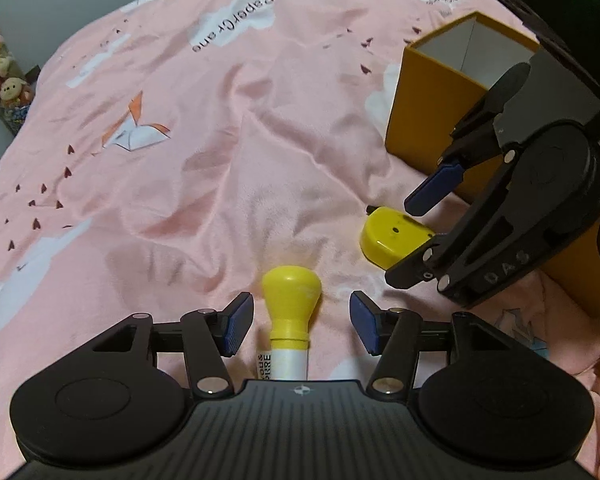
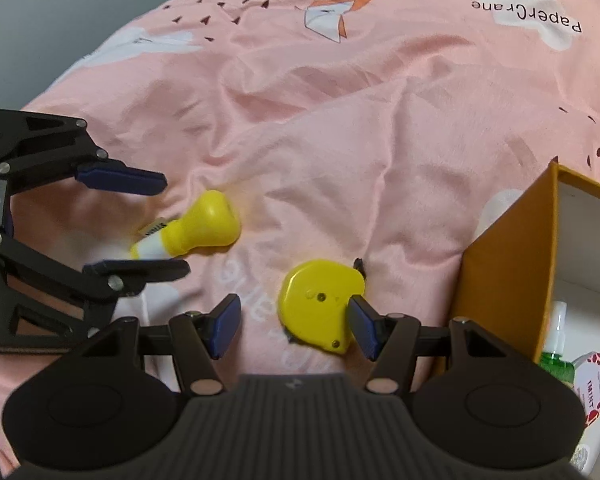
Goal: Organize rigid objects
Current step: 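Grasp the yellow-capped stick bottle with the left tool while the right tool grasps the yellow tape measure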
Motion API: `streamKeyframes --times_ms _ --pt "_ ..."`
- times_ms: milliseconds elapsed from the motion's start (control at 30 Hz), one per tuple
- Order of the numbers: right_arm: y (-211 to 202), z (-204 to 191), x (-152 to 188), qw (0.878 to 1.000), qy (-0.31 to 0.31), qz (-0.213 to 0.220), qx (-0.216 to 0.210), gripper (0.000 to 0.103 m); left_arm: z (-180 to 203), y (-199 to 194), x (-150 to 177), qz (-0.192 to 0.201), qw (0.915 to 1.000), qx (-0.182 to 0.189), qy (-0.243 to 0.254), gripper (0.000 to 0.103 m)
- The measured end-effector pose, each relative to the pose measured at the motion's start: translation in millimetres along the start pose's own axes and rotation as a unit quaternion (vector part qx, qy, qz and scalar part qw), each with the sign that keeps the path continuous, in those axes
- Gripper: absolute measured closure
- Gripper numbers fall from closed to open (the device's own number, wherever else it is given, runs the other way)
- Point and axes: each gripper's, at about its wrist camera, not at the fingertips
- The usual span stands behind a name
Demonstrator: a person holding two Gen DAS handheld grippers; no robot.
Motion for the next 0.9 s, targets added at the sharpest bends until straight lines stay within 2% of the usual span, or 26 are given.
streamKeyframes --times_ms 300,367,400,433,600,900 --pt "23 -4 -3 0.999 -0.011 -0.022 0.034 0.043 -12 22 -3 -0.021 0.9991 0.024 -0.029 0.039" --pt "25 -4 -3 0.999 -0.01 -0.026 0.034 0.044 -15 24 -2 -0.019 0.9986 0.029 -0.039 0.046" --pt "26 -4 -3 0.999 -0.008 -0.026 0.033 0.044 -16 25 -1 -0.022 0.9986 0.021 -0.042 0.059" --pt "28 -4 -4 0.999 -0.006 -0.027 0.031 0.044 -17 26 0 -0.024 0.9985 0.015 -0.046 0.064" --pt "28 -5 -2 0.999 -0.008 -0.022 0.028 0.05 -18 25 1 -0.026 0.9975 0.02 -0.062 0.065" --pt "17 -9 7 1.0 -0.025 -0.005 0.01 0.051 -3 5 0 -0.013 0.998 0.016 -0.059 0.066"
Point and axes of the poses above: each gripper's, at about its wrist camera, not at the fingertips, and y roughly the way its jaws point, z to its right, x to its underside, and after that the axes turned 9 degrees about x, right-handed
